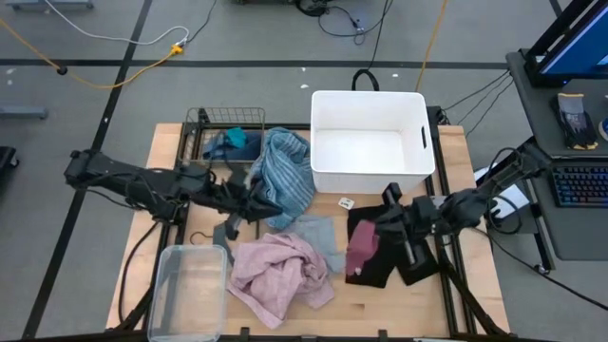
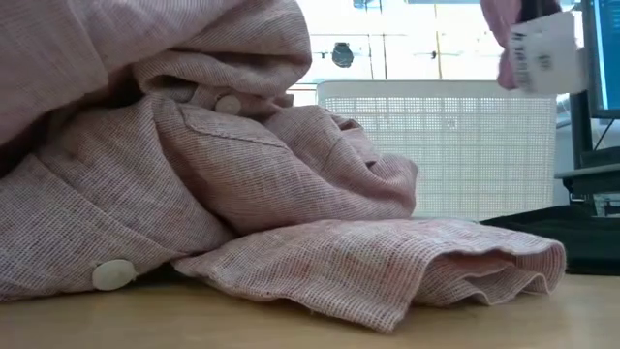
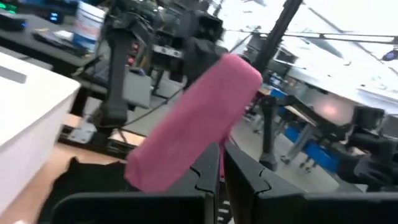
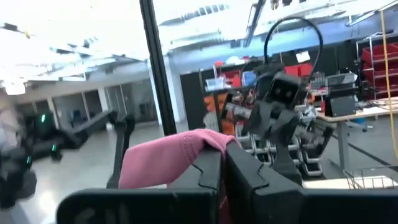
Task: Pick & Place Cloths
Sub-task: Put the pink boxers into the transparent bin
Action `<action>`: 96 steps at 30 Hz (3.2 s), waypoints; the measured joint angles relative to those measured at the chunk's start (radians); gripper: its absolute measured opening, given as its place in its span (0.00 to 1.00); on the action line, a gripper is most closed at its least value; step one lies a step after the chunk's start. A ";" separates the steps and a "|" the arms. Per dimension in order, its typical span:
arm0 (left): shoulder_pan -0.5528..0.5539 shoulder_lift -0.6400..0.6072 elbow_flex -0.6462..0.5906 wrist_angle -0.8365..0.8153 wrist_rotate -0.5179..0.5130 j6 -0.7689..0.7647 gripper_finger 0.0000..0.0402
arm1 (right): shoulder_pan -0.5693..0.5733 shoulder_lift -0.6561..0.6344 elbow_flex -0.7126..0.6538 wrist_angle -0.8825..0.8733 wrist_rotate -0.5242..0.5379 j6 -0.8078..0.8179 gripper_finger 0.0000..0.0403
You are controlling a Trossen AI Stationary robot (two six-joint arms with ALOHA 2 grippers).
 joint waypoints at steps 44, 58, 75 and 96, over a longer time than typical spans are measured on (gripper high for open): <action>-0.183 0.451 0.027 0.529 -0.262 0.377 0.48 | -0.138 0.061 0.262 -0.084 -0.238 0.608 0.00; -0.287 0.451 0.060 0.457 -0.487 0.671 0.49 | -0.247 0.090 0.262 0.019 -0.263 0.652 0.00; -0.297 0.451 0.060 0.428 -0.592 0.587 0.49 | -0.322 0.195 0.262 0.126 -0.344 0.777 0.00; -0.318 0.450 0.060 0.362 -0.608 0.392 0.49 | -0.339 0.259 0.262 0.121 -0.354 0.753 0.00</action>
